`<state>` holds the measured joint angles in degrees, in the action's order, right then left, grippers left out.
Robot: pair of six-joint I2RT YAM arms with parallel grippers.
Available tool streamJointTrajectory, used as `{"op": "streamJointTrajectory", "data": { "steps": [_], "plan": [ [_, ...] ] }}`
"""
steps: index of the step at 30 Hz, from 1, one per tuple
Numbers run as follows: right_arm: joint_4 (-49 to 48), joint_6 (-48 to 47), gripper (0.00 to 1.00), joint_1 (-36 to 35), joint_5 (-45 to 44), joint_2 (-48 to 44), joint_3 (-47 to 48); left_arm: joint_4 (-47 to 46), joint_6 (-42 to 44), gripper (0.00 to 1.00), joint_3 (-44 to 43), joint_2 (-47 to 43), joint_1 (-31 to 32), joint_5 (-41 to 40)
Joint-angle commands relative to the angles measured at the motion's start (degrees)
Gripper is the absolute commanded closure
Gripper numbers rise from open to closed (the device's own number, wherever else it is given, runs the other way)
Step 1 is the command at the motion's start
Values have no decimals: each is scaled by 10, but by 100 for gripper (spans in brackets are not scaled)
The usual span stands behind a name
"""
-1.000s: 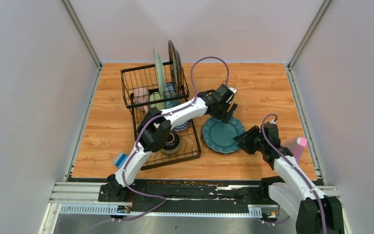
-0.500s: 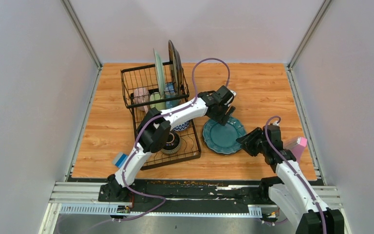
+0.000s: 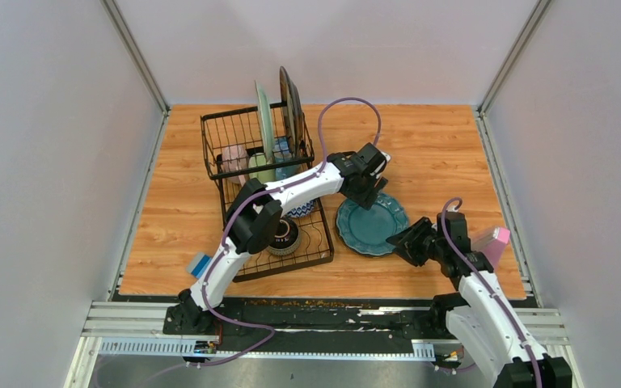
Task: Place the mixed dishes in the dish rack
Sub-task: Pick up the plate at the center of the board.
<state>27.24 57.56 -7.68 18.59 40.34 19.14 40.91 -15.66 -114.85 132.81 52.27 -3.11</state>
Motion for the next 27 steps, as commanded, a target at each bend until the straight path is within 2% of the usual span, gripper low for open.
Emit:
{"op": "streamJointTrajectory", "data": {
  "steps": [1,7,12,21,27],
  "plan": [
    [2,-5,60,2,2,19,2,20,0,27,9,-32,8,28],
    [-17,-10,60,2,0,44,-2,18,1,29,11,-33,8,28],
    [-37,-5,60,2,-2,55,-8,11,1,30,10,-31,8,63],
    [-58,3,64,1,-4,29,-20,9,5,39,22,-39,9,79],
    [-53,-2,65,1,7,28,-12,9,14,41,21,-43,9,100]
  ]
}}
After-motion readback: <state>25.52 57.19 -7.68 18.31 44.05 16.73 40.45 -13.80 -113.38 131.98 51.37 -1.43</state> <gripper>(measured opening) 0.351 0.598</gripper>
